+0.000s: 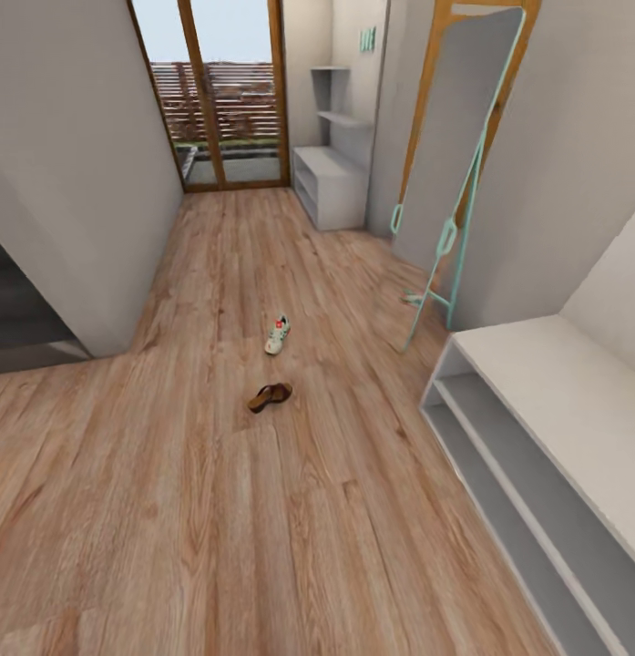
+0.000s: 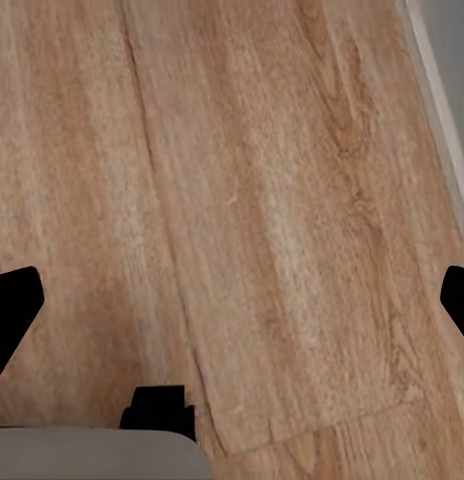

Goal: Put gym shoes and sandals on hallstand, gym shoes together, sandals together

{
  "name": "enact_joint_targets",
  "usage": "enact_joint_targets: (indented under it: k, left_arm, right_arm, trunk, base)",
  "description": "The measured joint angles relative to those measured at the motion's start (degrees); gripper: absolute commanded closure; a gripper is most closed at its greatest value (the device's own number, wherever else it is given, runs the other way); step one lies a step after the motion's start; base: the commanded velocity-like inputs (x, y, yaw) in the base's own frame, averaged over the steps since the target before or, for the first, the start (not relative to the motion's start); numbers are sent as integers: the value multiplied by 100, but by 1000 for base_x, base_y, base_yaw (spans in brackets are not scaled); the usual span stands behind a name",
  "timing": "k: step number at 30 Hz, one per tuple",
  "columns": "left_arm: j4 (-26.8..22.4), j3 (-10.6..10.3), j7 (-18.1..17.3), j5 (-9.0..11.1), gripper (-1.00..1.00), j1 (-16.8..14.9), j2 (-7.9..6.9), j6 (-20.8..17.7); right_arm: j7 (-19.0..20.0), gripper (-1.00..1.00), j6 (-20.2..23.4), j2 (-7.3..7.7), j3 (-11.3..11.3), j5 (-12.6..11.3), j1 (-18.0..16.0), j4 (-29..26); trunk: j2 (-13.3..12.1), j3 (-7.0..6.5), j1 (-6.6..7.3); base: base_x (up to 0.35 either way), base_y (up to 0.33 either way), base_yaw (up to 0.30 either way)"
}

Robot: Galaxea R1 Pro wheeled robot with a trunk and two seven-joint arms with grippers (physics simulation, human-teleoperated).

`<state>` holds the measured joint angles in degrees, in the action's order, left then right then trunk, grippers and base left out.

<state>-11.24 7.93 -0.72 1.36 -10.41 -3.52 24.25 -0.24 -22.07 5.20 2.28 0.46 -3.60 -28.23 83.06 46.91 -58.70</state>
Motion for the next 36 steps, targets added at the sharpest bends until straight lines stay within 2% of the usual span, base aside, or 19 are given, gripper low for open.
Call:
enact_joint_targets:
  k: [19,36]
  left_arm:
    - [1,0,0,0,-100,0,0,0]
    - [10,0,0,0,-100,7,3,1]
  right_arm:
    - [0,-100,0,0,0,2,0,-4]
    - [28,-100,-8,7,-11,11,1,-1]
  trunk:
    - [0,96,0]
    - [0,117,0]
  base:
    - [286,231,224]
    - [280,241,38]
